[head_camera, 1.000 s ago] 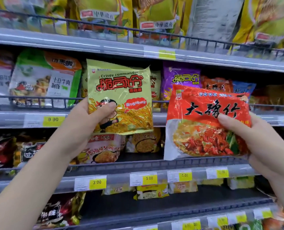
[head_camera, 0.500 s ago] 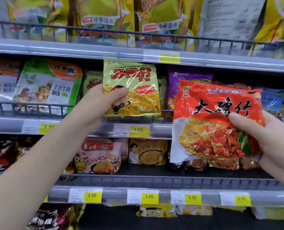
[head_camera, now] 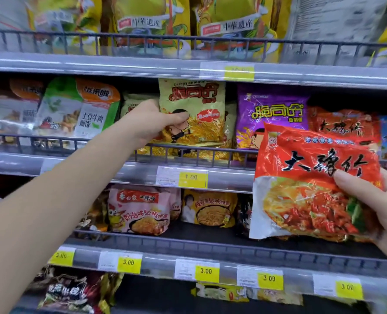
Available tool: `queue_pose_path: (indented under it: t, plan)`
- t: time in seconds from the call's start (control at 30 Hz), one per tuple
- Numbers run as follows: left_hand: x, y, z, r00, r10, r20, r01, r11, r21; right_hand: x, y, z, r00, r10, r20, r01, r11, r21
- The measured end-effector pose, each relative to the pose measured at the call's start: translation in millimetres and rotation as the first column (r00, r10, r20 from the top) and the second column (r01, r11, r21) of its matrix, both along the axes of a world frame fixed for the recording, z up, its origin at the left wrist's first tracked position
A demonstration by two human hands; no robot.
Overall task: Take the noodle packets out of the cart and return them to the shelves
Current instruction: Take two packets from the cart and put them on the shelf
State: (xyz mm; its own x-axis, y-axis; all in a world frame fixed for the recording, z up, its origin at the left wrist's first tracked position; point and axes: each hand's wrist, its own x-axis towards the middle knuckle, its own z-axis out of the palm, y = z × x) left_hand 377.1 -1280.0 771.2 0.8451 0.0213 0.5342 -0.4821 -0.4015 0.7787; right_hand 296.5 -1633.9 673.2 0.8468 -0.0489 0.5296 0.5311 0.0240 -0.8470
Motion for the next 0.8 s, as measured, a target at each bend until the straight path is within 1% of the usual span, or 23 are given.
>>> queue_pose_path:
  t: [0.17,0.23,0.33,0.47,0.63,0.8]
  plan:
    - [4,-4,-2,0.997,0.033,0.071,-0.045,0.983,0.18,-3,-5,0,0.999,-0.046,-0.018,0.047,0.999,0.009]
    - [7,-7,-5,0.994,0.046,0.102,-0.068,0.971,0.228,-5,-6,-1,0.998,-0.051,-0.022,0.051,0.999,0.007]
    - [12,-6,-6,0.989,0.11,0.095,-0.133,0.951,0.278,-7,-8,-4,0.998,-0.051,-0.039,0.051,0.999,-0.007]
    - [13,-7,-8,0.967,0.229,0.111,-0.254,0.877,0.409,-10,-11,-7,0.996,-0.061,-0.063,0.061,0.998,-0.007]
    - [8,-11,-10,0.962,0.247,0.117,-0.273,0.845,0.46,-12,-12,-13,0.99,-0.112,-0.08,0.114,0.993,0.021]
    - [8,-13,-15,0.942,0.296,0.16,-0.336,0.864,0.375,-14,-12,-15,0.988,-0.121,-0.096,0.121,0.993,-0.003]
